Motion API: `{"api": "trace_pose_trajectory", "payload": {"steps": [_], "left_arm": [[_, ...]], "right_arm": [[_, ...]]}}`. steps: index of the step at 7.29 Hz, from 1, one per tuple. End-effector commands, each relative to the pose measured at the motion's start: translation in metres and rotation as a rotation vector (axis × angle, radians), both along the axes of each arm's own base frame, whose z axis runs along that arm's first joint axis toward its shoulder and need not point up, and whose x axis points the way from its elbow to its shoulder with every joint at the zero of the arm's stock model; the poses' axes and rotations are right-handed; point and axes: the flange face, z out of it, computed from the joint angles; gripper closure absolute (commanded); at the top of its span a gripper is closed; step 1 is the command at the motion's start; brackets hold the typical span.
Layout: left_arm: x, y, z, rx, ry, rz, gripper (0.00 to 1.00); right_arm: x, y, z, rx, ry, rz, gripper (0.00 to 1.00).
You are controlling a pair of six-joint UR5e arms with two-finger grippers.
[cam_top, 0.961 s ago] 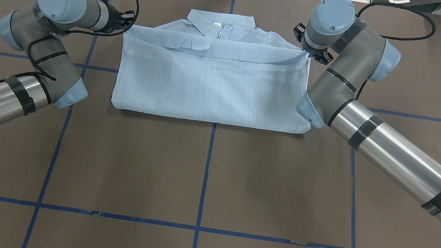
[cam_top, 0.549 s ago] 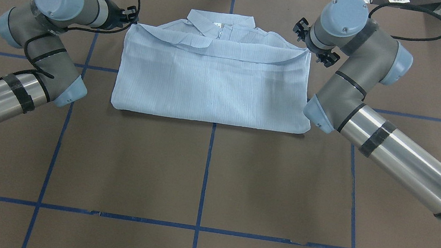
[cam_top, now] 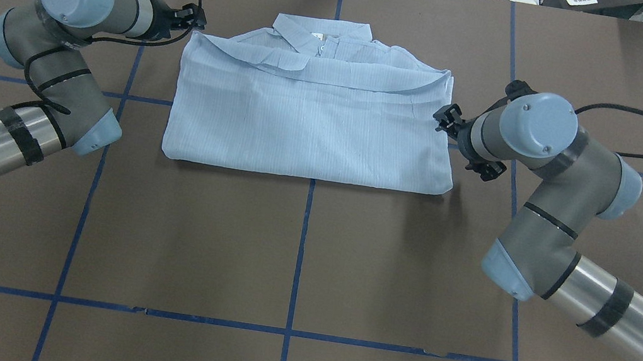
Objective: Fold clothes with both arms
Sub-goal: 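Move the right gripper down to the folded shirt's near corner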
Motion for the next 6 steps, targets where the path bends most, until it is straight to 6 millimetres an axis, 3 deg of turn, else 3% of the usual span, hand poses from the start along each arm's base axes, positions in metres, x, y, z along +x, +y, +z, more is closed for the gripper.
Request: {"api": "trace_pose_trajectory", "payload": {"steps": [1,2,3,4,5,6], "left_arm": [[-0.0014,0.0013,-0.0002,0.002,0.001,0.000,0.22],[-0.0023,0.0024,-0.0011,0.002,0.005,-0.002,0.22],[-0.0027,0.0028,-0.0032,0.004,0.007,-0.002,0.22],[-0.0027,0.0029,-0.0038,0.003,0.008,-0.003,0.22],[-0.0038,0.0039,0.0006,0.002,0.003,-0.003,0.22],[-0.0048,0.0050,0.0023,0.004,0.002,-0.002,0.22]], "right_arm": [[-0.0137,0.0431,0.0163,-0.007,-0.020,-0.025,0.00],[-0.0150,0.0459,0.0135,-0.005,-0.024,-0.029,0.00],[-0.0157,0.0468,0.0152,-0.013,-0.025,-0.027,0.10],[-0.0148,0.0462,0.0144,-0.025,-0.032,-0.014,0.70],[-0.0151,0.0464,0.0169,-0.034,-0.032,-0.011,1.00],[-0.0160,0.0462,0.0115,-0.031,-0.040,-0.014,1.00]]}}
